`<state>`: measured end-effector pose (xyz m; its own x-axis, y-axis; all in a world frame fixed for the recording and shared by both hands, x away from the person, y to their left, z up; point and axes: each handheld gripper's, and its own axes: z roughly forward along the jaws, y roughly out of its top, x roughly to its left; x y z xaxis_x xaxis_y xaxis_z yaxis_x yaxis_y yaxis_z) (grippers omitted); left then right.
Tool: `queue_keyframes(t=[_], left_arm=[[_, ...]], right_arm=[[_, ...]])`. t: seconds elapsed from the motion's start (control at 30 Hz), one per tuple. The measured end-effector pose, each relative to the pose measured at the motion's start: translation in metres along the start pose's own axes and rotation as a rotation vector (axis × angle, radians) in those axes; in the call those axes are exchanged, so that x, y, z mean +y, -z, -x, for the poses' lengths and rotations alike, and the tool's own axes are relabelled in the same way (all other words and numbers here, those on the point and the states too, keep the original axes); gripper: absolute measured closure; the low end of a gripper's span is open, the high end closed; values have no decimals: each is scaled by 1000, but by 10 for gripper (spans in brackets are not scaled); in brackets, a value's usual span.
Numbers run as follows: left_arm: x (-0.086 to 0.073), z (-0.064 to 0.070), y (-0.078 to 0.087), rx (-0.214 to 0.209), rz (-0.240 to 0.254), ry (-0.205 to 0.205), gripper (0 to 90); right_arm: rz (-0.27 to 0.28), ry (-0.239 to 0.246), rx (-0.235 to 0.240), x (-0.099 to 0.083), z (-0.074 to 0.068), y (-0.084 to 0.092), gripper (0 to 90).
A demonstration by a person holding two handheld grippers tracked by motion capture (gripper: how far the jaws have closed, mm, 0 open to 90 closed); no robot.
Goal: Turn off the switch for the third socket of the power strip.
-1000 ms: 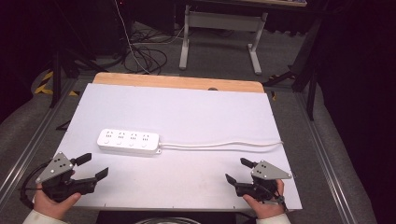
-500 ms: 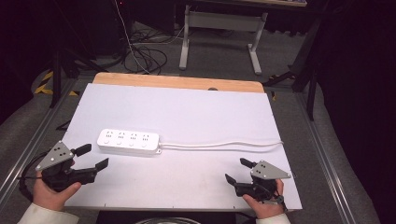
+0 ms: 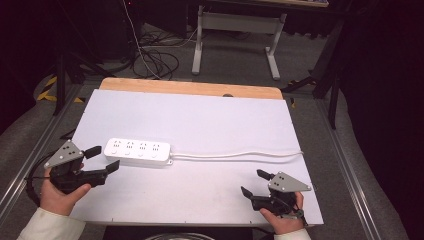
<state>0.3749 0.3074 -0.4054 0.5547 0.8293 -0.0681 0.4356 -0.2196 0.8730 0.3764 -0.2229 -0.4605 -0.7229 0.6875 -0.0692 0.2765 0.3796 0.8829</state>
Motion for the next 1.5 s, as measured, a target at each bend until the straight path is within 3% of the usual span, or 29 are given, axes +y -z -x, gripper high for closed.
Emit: queue_keyframes(t=[0.37, 0.57, 0.73, 1.1, 1.33, 1.4, 1.43, 1.47, 1.5], left_arm=[[11, -6, -13, -15, -13, 13, 210], [17, -8, -22, -4, -25, 5, 211], [20, -11, -31, -2, -66, -5, 216], [21, -16, -40, 14, -82, 3, 242], [21, -22, -44, -6, -86, 26, 525], [21, -23, -46, 7, -96, 33, 618], [21, -25, -47, 12, -103, 35, 618], [21, -26, -49, 7, -114, 46, 753], [21, -26, -49, 7, -114, 46, 782]], right_arm=[[-1, 0, 1, 0, 0, 0, 231], [-1, 0, 2, 0, 0, 0, 231], [-3, 3, 5, 0, 0, 0, 234], [-5, 5, 5, -1, 1, -1, 237], [-4, 6, 8, -1, 0, -1, 243], [-5, 5, 9, -1, 0, -1, 243], [-5, 6, 9, -1, 0, -1, 243], [-4, 6, 10, -1, 0, -1, 243], [-5, 8, 10, -1, 0, -1, 243]])
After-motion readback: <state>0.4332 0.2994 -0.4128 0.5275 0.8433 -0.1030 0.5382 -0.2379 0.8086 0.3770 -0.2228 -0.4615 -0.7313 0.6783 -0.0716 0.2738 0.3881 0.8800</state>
